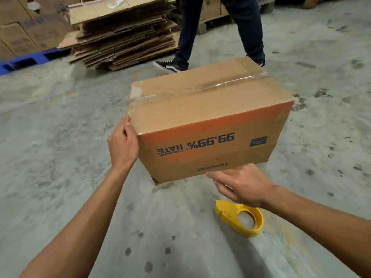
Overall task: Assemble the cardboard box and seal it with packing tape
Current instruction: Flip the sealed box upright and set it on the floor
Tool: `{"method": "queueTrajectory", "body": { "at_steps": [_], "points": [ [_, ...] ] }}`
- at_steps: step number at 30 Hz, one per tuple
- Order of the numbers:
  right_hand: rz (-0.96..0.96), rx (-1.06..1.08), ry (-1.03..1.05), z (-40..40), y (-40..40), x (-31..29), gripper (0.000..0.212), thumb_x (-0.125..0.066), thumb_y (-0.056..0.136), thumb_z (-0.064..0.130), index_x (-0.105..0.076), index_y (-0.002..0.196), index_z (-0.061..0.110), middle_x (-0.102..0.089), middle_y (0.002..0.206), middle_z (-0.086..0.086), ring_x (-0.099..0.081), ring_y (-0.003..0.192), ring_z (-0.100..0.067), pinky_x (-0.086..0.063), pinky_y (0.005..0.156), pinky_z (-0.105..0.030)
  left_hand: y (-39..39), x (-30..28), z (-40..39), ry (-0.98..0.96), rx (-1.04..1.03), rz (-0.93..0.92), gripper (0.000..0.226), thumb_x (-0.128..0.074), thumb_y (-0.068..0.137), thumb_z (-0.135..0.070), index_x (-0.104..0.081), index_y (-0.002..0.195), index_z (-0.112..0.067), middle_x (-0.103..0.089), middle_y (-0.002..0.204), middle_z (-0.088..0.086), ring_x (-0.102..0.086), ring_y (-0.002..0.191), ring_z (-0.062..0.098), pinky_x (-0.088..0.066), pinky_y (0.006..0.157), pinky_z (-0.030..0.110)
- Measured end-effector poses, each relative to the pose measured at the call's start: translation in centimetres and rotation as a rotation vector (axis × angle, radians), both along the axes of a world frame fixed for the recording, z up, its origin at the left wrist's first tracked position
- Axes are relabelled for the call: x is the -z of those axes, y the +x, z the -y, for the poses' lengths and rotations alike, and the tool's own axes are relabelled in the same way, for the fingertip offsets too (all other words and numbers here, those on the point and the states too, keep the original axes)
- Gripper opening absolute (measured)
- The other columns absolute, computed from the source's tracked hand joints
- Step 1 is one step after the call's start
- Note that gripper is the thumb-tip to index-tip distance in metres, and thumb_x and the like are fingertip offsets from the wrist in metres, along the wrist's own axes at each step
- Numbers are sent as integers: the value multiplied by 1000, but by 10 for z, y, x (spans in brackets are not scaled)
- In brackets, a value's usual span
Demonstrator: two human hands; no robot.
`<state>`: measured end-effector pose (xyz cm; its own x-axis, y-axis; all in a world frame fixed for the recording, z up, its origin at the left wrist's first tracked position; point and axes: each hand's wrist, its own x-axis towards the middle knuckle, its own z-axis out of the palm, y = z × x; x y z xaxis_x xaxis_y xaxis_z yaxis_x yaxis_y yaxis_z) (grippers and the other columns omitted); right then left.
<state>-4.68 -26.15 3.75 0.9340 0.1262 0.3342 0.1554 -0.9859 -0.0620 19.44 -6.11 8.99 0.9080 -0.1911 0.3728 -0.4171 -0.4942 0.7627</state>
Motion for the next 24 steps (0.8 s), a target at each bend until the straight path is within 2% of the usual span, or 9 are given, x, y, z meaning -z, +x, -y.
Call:
{"method": "queueTrajectory", "body": {
  "at_steps": [2,4,6,7,9,11,14,19,24],
  "points": [
    [190,-68,5,14,22,-33,28,-49,91,23,-70,110,19,-67,69,-1,-59,51,-28,-40,40,-31,16,-15,3,71,30,-128,39,-36,100,-31,-62,127,-23,-63,130,-6,-54,121,9,-34,103,23],
    [292,-50,-32,32,48,-65,27,-51,91,18,-71,109,11,-65,76,-5,-59,63,-27,-46,50,-36,37,-26,7,163,105,-276,38,-39,95,-34,-61,123,-22,-65,126,3,-56,118,25,-42,95,31],
    [271,81,-47,55,75,-88,32,-48,94,24,-66,118,12,-64,91,-8,-58,80,-27,-47,66,-40,53,-34,14,226,131,-347,22,-41,92,-35,-55,100,-20,-66,108,15,-57,90,31,-40,72,35],
    [219,170,-43,67,86,-96,38,-43,95,31,-61,124,15,-63,102,-9,-57,91,-27,-47,76,-41,55,-38,18,233,132,-366,21,-43,92,-35,-53,100,-18,-65,111,19,-56,87,31,-38,68,35],
    [101,340,-9,94,100,-102,52,-31,94,45,-53,135,20,-59,123,-11,-53,111,-30,-44,93,-46,59,-39,26,231,132,-414,38,-43,93,-37,-50,125,-18,-57,134,15,-56,109,37,-40,80,38],
    [-7,456,-8,118,104,-102,63,-22,91,54,-49,139,23,-51,139,-12,-45,127,-32,-37,105,-50,58,-35,29,248,110,-437,61,-41,97,-40,-22,153,-23,-38,154,5,-41,135,32,-34,103,37],
    [-186,599,2,151,109,-100,61,-23,94,59,-43,144,31,-32,157,-10,-27,143,-31,-25,115,-53,60,-28,29,233,136,-426,69,-41,94,-46,-12,155,-27,-39,154,2,-46,130,27,-35,103,36],
    [-290,713,181,186,125,-100,68,-28,93,66,-33,151,31,-17,163,-11,-17,148,-34,-16,120,-49,61,-33,34,211,149,-419,49,-42,99,-38,-29,146,-28,-48,130,-8,-50,101,18,-32,84,28],
    [-285,802,348,206,137,-109,66,-34,97,56,-33,152,19,-33,155,-20,-36,138,-40,-29,113,-42,61,-34,33,151,150,-492,60,-45,98,-42,-20,152,-31,-44,129,-11,-55,86,6,-41,71,23]
  ]
}}
